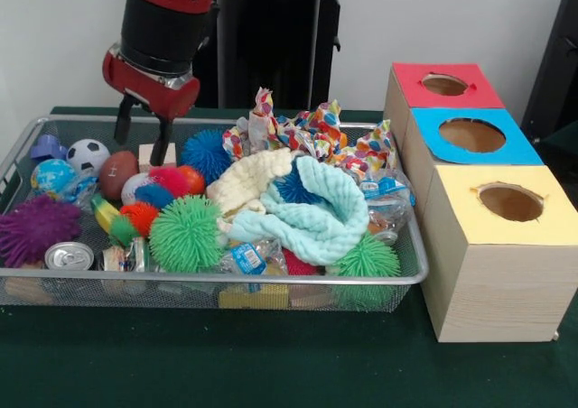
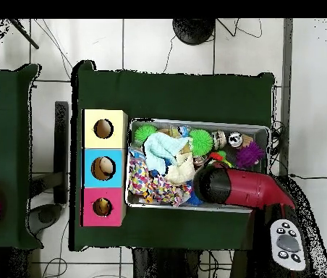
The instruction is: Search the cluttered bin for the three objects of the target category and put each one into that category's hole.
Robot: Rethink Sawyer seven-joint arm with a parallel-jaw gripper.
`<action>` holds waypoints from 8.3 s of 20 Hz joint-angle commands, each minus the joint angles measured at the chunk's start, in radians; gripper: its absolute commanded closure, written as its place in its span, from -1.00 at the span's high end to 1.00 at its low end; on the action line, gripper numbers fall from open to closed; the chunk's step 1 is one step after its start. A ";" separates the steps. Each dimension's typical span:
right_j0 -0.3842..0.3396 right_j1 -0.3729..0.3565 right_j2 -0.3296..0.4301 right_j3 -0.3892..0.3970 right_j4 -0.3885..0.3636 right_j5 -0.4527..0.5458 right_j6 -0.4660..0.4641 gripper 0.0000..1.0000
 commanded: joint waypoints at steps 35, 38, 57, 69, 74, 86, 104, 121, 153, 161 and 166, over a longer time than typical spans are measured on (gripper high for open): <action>-0.042 -0.083 0.140 0.075 0.073 0.250 0.089 1.00; -0.017 -0.115 0.126 0.077 0.096 0.298 0.093 1.00; 0.056 0.039 0.159 0.141 0.283 -0.022 0.234 1.00; 0.099 0.097 0.157 0.125 0.392 -0.100 0.218 1.00; 0.055 0.123 0.205 0.164 0.411 -0.170 0.196 1.00; 0.064 0.278 0.130 0.039 0.281 -0.238 0.040 1.00; 0.038 0.301 0.163 -0.016 0.133 -0.094 -0.065 -1.00; -0.147 0.055 0.181 0.101 0.027 -0.063 -0.124 -1.00; -0.432 0.056 0.438 -0.146 -0.205 0.269 -0.366 -1.00; -0.471 0.082 0.485 -0.152 -0.276 0.264 -0.366 1.00; -0.485 0.083 0.504 -0.148 -0.285 0.258 -0.361 1.00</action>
